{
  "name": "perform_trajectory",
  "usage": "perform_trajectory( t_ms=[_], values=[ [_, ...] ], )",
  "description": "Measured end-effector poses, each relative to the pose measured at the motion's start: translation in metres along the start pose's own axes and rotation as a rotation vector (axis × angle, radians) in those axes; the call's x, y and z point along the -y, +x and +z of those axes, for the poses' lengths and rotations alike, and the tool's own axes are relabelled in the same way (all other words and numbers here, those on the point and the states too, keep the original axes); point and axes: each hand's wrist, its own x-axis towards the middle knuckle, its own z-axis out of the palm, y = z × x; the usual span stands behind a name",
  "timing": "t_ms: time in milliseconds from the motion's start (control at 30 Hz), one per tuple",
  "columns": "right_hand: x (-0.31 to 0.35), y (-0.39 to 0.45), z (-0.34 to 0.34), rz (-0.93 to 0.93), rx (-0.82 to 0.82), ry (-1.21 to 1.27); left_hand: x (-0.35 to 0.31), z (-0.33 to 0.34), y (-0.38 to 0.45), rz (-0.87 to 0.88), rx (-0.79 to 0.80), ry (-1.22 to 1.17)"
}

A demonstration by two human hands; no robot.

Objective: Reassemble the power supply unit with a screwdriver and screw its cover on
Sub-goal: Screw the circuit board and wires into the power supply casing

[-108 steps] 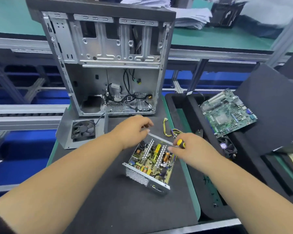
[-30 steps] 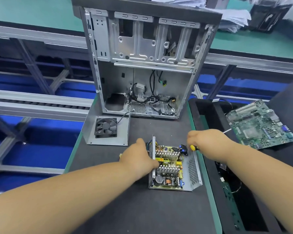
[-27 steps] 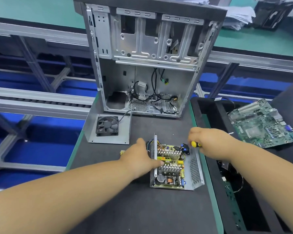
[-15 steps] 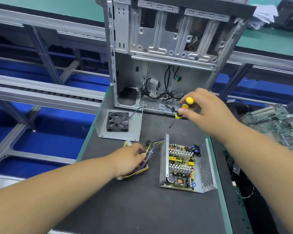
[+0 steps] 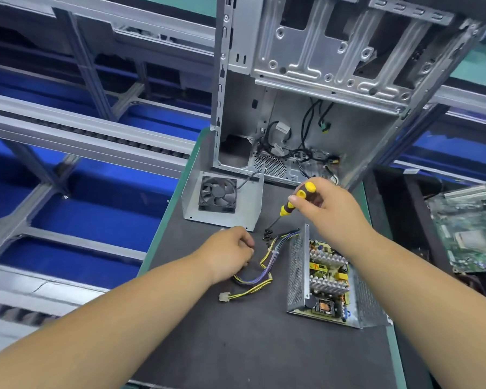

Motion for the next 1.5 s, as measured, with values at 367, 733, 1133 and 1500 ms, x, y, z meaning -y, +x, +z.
perform_trajectory(
  t_ms=[367, 733, 1133, 1500],
  values=[
    [0.006, -0.001, 0.009, -0.011, 0.085, -0.046, -0.007, -0.012, 0.004, 0.007, -0.069, -0.044],
    [0.013, -0.014, -0.02, 0.018, -0.033, 0.434, -0.024, -0.007, 0.0, -0.051, -0.19, -0.395],
    [0.008, -0.045, -0.069, -0.077, -0.196, 0.643, -0.081, 0.024, -0.02, -0.104, -0.071, -0.996],
    [-0.021, -0.109, -0.128, -0.063, -0.439, 0.693, -0.119, 0.092, -0.053, 0.117, -0.037, -0.82]
  ],
)
